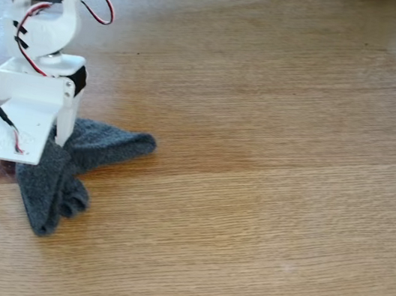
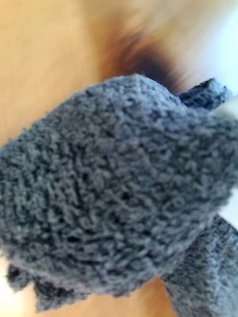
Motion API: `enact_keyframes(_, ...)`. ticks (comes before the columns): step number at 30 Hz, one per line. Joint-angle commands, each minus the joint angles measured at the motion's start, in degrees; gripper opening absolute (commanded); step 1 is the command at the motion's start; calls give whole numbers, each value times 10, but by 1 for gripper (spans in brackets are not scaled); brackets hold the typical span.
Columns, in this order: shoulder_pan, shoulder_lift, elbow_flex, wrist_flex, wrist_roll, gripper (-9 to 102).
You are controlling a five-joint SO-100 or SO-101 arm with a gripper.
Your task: Clean the area in front of the robot
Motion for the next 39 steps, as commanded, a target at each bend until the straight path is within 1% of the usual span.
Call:
enact_keyframes(1,18,187,-30,139,-18,0)
enact_keyframes(4,29,267,-28,252,-51,0)
enact_keyframes(6,47,310,-20,308,-69,0)
enact_keyframes(8,71,351,13,335,-89,0)
enact_keyframes(10,102,389,66,334,-115,0)
enact_keyframes(13,156,447,174,291,-148,0)
enact_keyframes(17,224,497,319,213,-188,0)
enact_keyframes(22,277,514,454,135,-235,0)
enact_keyframes(24,291,514,496,92,-256,0)
enact_keyframes(25,296,513,512,70,-258,1)
enact_keyframes(27,306,512,541,18,-261,13)
enact_keyframes(29,313,509,564,-38,-265,22)
enact_keyframes(31,316,506,579,-75,-270,26)
enact_keyframes(35,303,512,585,-99,-239,27)
enact_keyframes(38,265,541,585,-83,-202,23)
enact_keyframes(39,244,555,585,-71,-188,20)
